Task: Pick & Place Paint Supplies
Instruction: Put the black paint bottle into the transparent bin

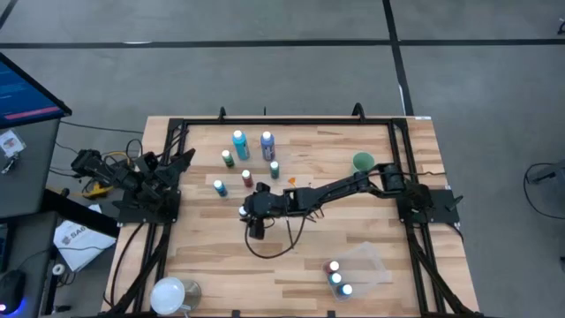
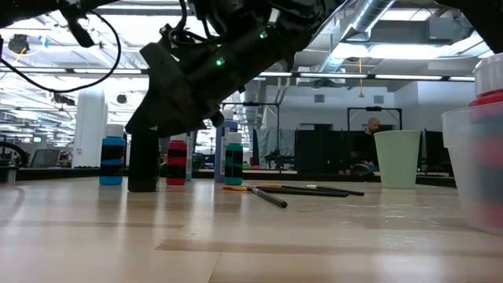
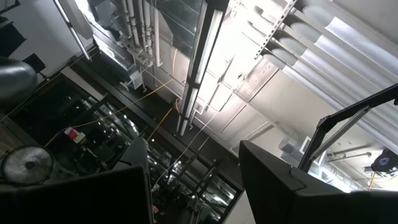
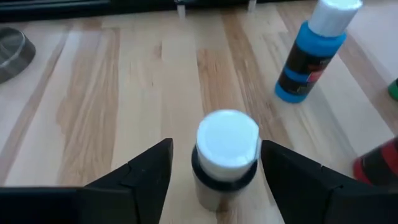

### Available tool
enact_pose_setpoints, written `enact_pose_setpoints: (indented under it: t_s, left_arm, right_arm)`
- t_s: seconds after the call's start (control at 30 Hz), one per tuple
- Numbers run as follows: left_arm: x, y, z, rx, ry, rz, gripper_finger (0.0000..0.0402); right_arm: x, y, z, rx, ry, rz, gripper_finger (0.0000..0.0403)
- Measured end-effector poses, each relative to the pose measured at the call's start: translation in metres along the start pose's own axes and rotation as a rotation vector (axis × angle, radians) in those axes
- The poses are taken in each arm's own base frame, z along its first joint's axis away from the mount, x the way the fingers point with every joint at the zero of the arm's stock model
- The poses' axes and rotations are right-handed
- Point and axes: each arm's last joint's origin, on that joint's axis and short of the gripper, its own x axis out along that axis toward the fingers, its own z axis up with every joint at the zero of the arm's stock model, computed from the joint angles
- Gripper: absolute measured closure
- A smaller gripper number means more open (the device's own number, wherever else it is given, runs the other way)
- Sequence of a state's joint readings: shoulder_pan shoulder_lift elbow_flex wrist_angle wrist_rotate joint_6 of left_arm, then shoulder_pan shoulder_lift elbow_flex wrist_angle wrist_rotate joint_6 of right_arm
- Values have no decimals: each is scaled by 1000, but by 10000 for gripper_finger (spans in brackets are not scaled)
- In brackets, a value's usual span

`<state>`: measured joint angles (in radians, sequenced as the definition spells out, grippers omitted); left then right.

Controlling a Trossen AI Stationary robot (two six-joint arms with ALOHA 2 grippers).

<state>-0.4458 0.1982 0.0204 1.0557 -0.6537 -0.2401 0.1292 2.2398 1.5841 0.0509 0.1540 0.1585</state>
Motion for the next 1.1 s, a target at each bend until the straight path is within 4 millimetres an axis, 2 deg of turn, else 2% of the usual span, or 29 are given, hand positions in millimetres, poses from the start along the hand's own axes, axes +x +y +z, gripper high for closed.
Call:
enact_pose_setpoints:
  t_s: [0.2,0.47,0.63,0.73,0.83,0.97,1.1]
  left_arm:
    - [0,0,0,0,0,0,270]
    - [0,0,0,0,0,0,270]
    - [0,0,0,0,0,0,270]
    - [0,0,0,0,0,0,270]
    - [0,0,0,0,0,0,270]
    - [0,0,0,-2,0,0,270]
    - [0,0,0,-3,0,0,270]
  right_arm:
    - [0,0,1,2,-7,0,214]
    - [0,-4,3,21,-15,-4,293]
    - [1,-7,3,80,-16,-9,296]
    - [-9,-6,11,83,-18,5,296]
    - [-35,-2,35,63,-79,34,296]
    - [-85,7,67,-4,-116,60,296]
    - [-149,19,92,-47,-140,97,296]
